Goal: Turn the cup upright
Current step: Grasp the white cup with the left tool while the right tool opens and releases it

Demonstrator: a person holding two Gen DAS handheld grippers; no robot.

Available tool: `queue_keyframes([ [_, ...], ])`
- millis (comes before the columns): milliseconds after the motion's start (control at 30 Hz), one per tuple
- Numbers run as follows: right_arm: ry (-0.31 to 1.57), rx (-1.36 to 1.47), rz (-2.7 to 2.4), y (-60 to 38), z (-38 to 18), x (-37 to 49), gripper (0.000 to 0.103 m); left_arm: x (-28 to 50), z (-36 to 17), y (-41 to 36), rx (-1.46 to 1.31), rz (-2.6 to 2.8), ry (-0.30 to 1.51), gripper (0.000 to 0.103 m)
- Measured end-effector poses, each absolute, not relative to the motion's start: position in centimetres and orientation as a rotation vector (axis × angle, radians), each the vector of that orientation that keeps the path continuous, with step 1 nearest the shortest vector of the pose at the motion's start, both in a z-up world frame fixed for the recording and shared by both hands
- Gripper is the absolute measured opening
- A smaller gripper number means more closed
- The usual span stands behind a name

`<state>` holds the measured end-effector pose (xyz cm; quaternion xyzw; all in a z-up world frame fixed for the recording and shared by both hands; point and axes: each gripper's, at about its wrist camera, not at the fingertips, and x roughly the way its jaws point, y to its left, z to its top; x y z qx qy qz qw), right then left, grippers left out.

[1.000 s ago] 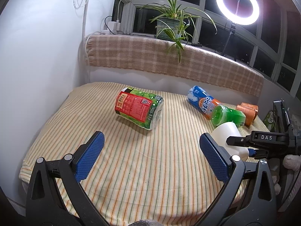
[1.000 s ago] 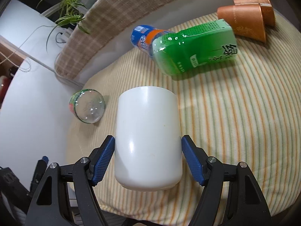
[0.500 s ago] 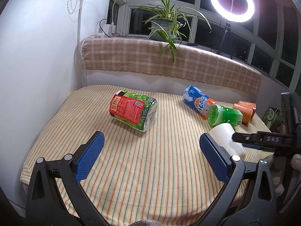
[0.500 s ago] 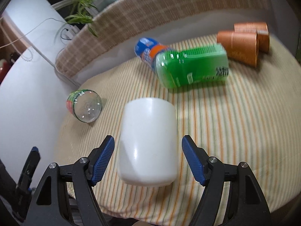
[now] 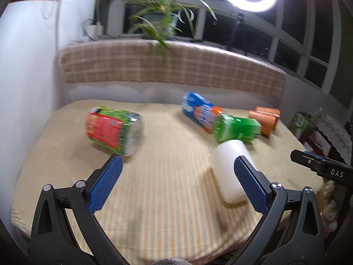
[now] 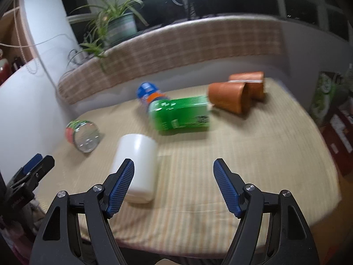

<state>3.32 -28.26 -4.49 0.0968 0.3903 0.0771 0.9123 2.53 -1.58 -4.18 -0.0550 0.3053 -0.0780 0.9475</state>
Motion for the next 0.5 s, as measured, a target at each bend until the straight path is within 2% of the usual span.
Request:
queue_keyframes([
  [133, 0.806, 0.225, 0.123, -29.9, -4.8, 3.0, 0.074, 3.6, -4.5, -3.2, -0.133, -0.225, 0.674, 0.102],
  [200, 0.811, 0.232, 0.108, -30.4, -5.0, 2.8, 0.074, 4.2, -4.6, -3.8, -0.156, -0.266, 0.712, 0.096],
  [300, 0.825, 0.258, 0.089, -31.2, -5.5, 2.6, 0.074, 5.5, -5.3, -4.2, -0.240, -0.337, 0.793, 0.094],
  [400, 0.829, 0.281, 0.080, -31.8, -5.9, 2.4, 0.074, 6.6, -5.9, -4.5, -0.302, -0.373, 0.859, 0.082],
  [500, 0.828, 0.287, 0.074, -32.2, -6.0, 2.1, 0.074, 7.9, -6.4, -4.7, -0.354, -0.396, 0.913, 0.081],
])
